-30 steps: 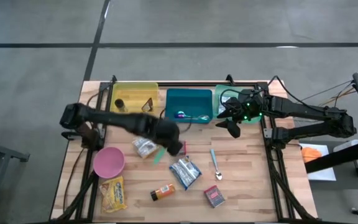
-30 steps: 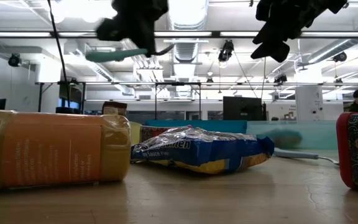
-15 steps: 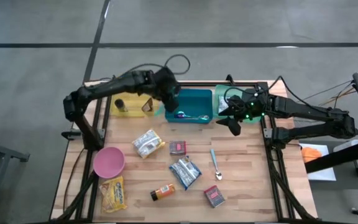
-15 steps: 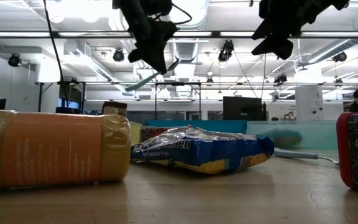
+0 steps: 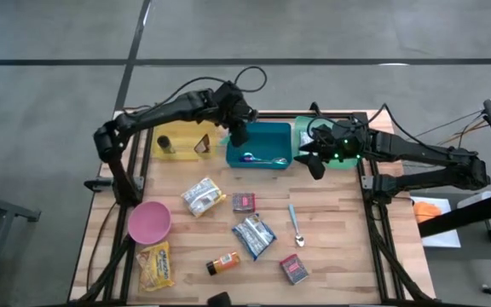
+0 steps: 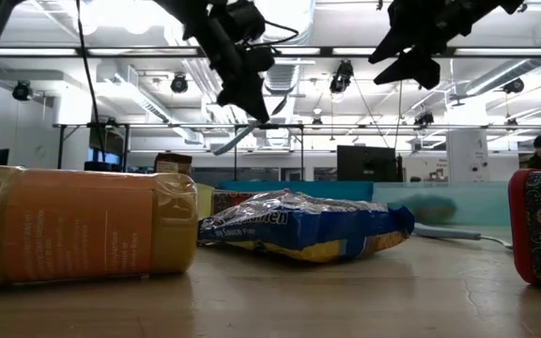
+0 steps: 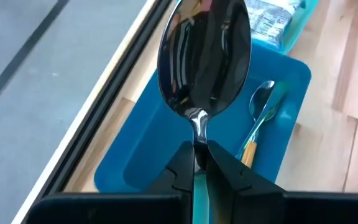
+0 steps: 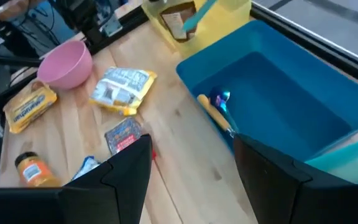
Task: Pick & Place Food Item
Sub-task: Put the light green spoon into the blue bin
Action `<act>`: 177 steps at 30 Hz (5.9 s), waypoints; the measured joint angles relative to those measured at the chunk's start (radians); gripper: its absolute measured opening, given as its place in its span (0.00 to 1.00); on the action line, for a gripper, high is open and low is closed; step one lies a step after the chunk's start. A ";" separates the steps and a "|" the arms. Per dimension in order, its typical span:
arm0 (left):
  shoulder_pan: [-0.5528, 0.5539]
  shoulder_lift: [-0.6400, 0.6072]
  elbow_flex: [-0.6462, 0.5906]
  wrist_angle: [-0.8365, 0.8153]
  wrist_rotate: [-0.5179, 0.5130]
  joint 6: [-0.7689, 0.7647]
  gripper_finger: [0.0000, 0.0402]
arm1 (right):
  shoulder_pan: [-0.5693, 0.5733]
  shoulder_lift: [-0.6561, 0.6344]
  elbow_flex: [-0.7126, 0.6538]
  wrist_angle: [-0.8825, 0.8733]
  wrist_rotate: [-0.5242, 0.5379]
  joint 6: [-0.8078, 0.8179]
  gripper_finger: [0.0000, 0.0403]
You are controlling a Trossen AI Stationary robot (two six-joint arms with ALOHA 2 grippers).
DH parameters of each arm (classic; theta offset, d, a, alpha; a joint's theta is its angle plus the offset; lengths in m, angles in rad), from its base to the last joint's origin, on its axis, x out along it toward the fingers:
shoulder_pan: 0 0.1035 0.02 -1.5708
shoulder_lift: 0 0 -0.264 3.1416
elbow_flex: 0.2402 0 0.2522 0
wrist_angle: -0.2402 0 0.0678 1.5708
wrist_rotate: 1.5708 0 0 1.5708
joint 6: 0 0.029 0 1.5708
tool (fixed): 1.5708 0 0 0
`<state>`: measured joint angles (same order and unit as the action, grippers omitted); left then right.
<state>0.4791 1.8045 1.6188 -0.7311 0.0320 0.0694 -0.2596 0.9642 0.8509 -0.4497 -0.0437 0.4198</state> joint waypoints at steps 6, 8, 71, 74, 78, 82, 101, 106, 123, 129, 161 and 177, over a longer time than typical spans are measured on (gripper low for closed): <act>0.001 0.047 0.000 0.006 0.014 0.053 0.05 | 0.000 0.000 0.000 0.026 0.017 0.017 0.55; -0.002 0.066 -0.002 0.006 0.014 0.055 0.05 | 0.000 0.000 0.000 0.026 0.022 0.026 0.55; -0.061 0.195 -0.144 -0.137 0.131 0.166 0.05 | 0.000 0.002 -0.001 0.043 0.019 0.075 0.55; -0.068 0.195 -0.167 -0.160 0.133 0.159 0.05 | 0.000 0.002 -0.001 0.043 0.019 0.075 0.55; -0.071 0.196 -0.171 -0.172 0.125 0.158 0.05 | 0.000 0.002 -0.001 0.043 0.019 0.073 0.55; -0.074 0.196 -0.171 -0.171 0.125 0.158 0.09 | 0.000 0.002 -0.001 0.043 0.019 0.071 0.55; -0.079 0.196 -0.170 -0.164 0.125 0.227 0.09 | 0.000 0.002 -0.001 0.042 0.019 0.040 0.55; -0.080 0.196 -0.170 -0.164 0.125 0.247 0.09 | 0.000 0.002 -0.001 0.042 0.019 0.040 0.55; -0.101 0.196 -0.170 -0.214 0.130 0.425 0.09 | 0.000 0.002 -0.001 0.042 0.019 0.046 0.55; -0.126 0.196 -0.170 -0.216 0.125 0.527 0.09 | 0.000 0.002 -0.001 0.042 0.018 0.052 0.55; -0.224 0.194 -0.171 -0.241 0.026 0.746 0.09 | 0.000 0.001 -0.001 0.040 0.018 0.049 0.55; -0.228 0.194 -0.171 -0.241 0.019 0.742 0.11 | 0.000 0.000 -0.001 0.040 0.016 0.052 0.55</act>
<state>0.2512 1.9984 1.4479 -0.9722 0.0513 0.8114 -0.2596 0.9642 0.8497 -0.4099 -0.0274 0.4717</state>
